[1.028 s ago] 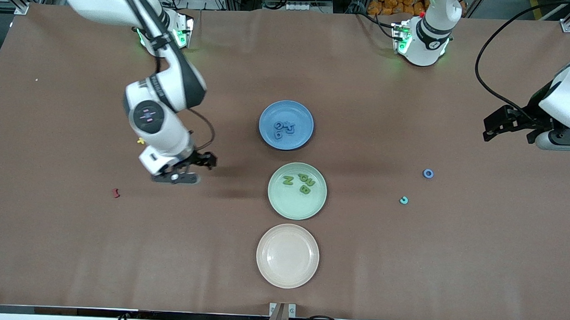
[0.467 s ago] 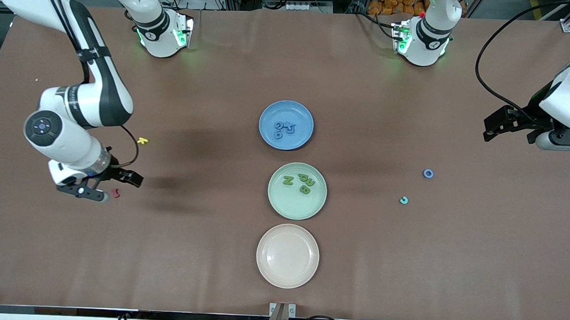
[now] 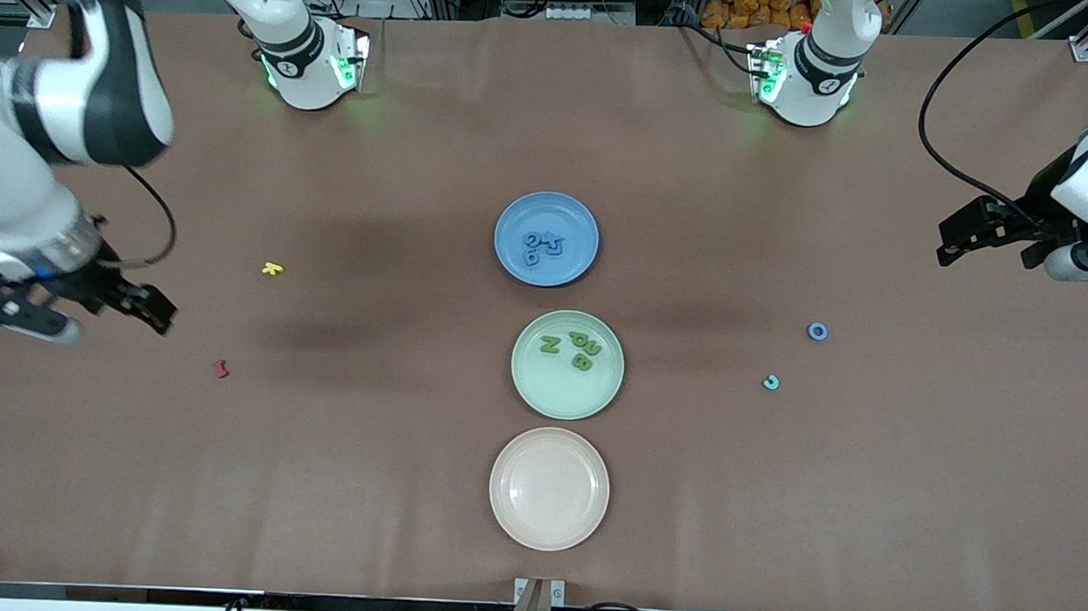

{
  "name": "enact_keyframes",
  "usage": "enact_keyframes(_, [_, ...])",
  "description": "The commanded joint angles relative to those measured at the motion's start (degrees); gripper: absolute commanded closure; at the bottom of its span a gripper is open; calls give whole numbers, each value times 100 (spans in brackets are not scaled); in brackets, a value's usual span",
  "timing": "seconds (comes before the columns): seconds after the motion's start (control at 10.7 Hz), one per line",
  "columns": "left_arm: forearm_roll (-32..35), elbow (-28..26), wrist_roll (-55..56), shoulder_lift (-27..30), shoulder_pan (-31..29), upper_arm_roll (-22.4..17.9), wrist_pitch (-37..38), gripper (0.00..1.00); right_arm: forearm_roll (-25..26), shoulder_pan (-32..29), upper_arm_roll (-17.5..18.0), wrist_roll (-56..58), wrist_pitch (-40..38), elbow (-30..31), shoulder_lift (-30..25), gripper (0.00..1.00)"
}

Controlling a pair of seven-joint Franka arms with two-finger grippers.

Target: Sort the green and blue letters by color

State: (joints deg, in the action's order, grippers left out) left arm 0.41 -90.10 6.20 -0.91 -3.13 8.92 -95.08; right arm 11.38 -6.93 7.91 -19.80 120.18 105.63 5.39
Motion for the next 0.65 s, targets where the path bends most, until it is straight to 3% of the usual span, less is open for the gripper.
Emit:
enact_keyframes(0.0, [91,-16,-128,283,-21,-22,253,0,-4,-2,0,301,-1888,-1164,-311,0])
enact_keyframes(0.19, [82,-25,-137,293,-39,-31,315,0,-449,-19,-8,310,-2339,-1588,-521,0])
enact_keyframes(0.47, [82,-16,-145,266,522,-680,306,0,-1092,25,-604,510,-3026,-2099,-714,0])
enact_keyframes(0.56, [82,-7,-198,284,480,-681,306,0,-1120,51,-789,808,-3158,-2099,-750,0])
